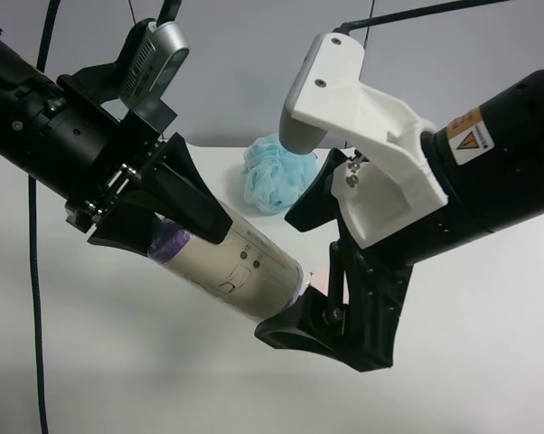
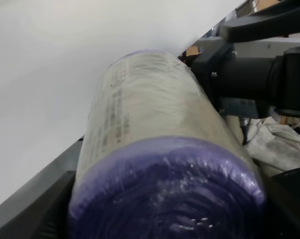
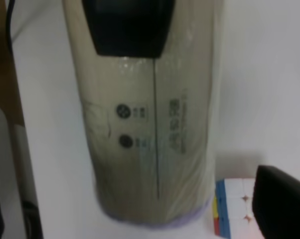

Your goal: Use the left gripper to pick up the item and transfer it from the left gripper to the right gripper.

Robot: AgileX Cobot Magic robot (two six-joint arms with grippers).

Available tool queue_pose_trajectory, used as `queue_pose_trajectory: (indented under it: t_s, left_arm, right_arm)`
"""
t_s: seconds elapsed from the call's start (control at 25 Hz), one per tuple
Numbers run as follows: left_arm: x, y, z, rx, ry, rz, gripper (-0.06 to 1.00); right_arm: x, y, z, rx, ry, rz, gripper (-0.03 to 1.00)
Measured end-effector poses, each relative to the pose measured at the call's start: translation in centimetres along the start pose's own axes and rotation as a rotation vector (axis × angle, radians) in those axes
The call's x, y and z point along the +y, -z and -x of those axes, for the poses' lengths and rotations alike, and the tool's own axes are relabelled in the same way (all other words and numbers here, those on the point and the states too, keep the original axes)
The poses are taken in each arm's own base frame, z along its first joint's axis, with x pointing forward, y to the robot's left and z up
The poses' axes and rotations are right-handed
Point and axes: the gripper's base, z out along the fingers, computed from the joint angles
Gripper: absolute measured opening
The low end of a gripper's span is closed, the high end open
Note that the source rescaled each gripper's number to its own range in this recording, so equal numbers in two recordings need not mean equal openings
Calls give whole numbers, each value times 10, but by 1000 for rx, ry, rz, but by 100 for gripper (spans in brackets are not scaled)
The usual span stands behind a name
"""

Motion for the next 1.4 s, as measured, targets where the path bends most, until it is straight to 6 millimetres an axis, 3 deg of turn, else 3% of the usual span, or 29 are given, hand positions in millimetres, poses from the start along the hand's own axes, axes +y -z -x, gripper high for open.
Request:
queue_pose_trajectory:
  t_s: [0.92, 1.04, 1.08, 1.16, 1.4]
  left_arm:
    - [-15, 1, 2, -23, 3, -165, 1]
    - [-15, 1, 2, -23, 2, -165, 1]
    - [-15, 1, 2, -23, 2, -165, 1]
    - [-15, 1, 2, -23, 2, -165, 1]
    - [-15, 1, 3, -36, -8, -163, 1]
  right_arm:
    - [-6, -6, 4, -34, 36, -52, 98]
    - [-6, -6, 3, -30, 36, -49, 71]
    - [-6, -6, 3, -30, 36, -49, 36]
    - [-6, -6, 3, -29, 38, -49, 0]
    - [-8, -5, 3, -18, 75, -69, 0]
